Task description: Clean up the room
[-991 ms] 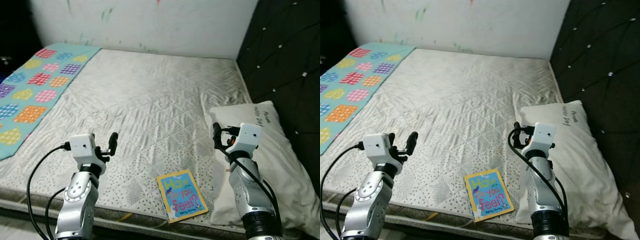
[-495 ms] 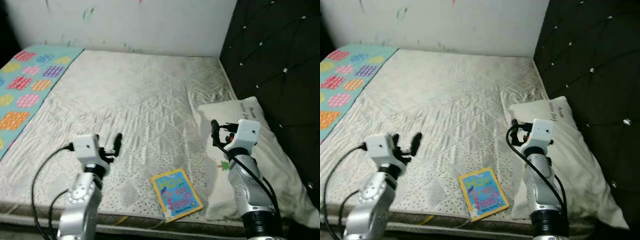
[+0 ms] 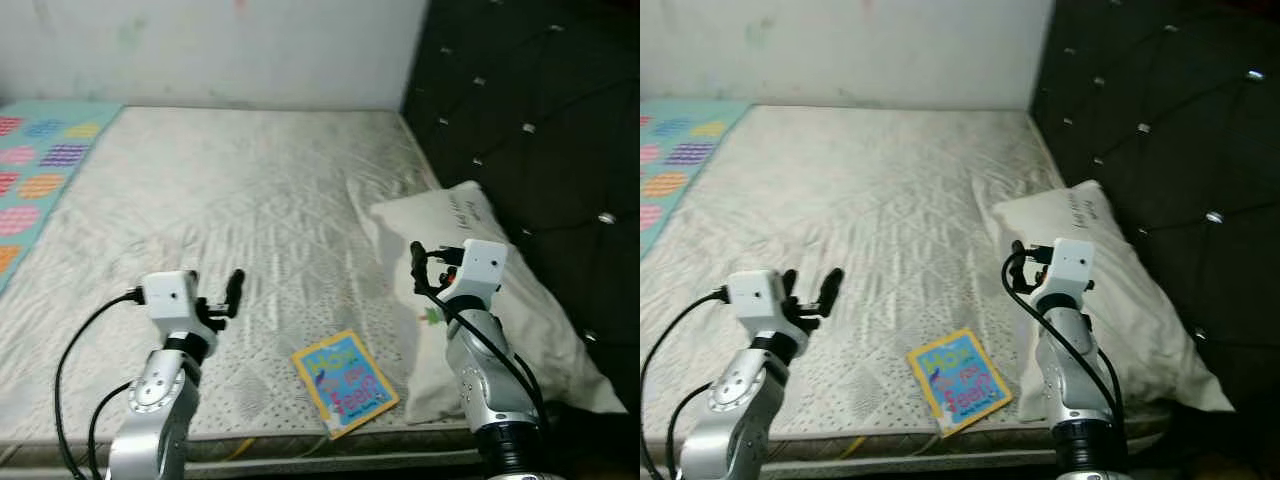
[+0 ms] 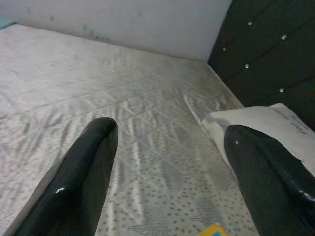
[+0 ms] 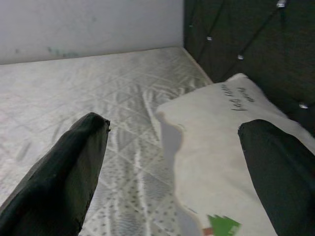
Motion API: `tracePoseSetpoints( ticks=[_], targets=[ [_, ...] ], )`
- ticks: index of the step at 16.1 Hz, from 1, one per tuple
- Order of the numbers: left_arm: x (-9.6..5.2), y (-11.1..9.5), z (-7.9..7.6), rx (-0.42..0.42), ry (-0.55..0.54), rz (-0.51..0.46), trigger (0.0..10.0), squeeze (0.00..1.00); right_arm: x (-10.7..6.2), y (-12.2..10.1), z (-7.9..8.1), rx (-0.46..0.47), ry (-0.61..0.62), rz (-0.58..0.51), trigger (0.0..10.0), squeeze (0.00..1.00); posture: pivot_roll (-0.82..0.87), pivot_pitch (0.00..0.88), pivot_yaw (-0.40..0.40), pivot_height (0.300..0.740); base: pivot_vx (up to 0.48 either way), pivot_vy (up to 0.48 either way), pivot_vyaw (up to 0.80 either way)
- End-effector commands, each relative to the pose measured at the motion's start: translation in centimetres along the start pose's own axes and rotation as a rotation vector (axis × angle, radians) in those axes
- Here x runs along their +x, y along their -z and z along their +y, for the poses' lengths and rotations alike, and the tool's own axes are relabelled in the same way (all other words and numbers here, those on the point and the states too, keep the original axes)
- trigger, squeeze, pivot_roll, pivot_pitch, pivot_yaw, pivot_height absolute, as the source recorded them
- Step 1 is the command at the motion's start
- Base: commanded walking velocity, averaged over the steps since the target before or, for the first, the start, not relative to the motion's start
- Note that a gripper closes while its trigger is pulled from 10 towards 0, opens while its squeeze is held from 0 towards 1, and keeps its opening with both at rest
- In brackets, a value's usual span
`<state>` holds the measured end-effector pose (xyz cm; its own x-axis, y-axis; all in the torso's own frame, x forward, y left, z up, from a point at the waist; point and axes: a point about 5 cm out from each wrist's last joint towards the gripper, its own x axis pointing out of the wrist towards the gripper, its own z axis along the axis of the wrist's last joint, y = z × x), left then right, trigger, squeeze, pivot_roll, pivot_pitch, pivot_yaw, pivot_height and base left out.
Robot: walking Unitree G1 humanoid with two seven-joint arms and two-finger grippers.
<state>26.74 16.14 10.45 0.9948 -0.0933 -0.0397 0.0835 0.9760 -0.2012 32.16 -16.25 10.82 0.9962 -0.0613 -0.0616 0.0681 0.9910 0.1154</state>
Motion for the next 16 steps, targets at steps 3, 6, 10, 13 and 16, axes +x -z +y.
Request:
tracePoseSetpoints(
  ticks=[3, 6, 10, 13, 16],
  targets=[
    [-0.06, -0.35, 0.2, 0.01, 0.001, 0.002, 10.0, 0.0, 0.2, -0.46, 0.31, -0.004, -0.012, -0.01, 10.0, 0.0, -0.01, 0.0, -0.016, 0.74, 0.0, 0.0, 0.0],
    [0.25, -0.42, -0.12, 0.009, 0.016, 0.002, 10.0, 0.0, 0.35, -0.59, 0.14, -0.01, -0.012, -0.011, 10.0, 0.0, -0.01, 0.0, -0.022, 0.74, 0.0, 0.0, 0.0],
    [0.36, -0.51, -0.19, 0.003, 0.019, -0.003, 10.0, 0.0, 0.56, -0.72, 0.45, -0.014, -0.029, -0.011, 10.0, 0.0, -0.01, 0.0, -0.035, 0.74, 0.0, 0.0, 0.0],
    [0.45, -0.48, -0.15, -0.013, 0.014, -0.006, 10.0, 0.0, 0.73, -0.77, 0.59, -0.015, -0.04, -0.01, 10.0, 0.0, -0.01, 0.0, -0.038, 0.74, 0.0, 0.0, 0.0],
    [0.51, -0.49, -0.24, -0.018, 0.019, -0.005, 10.0, 0.0, 0.78, -0.78, 0.44, -0.014, -0.045, -0.005, 10.0, 0.0, -0.01, 0.0, -0.038, 0.74, 0.0, 0.0, 0.0]
  ],
)
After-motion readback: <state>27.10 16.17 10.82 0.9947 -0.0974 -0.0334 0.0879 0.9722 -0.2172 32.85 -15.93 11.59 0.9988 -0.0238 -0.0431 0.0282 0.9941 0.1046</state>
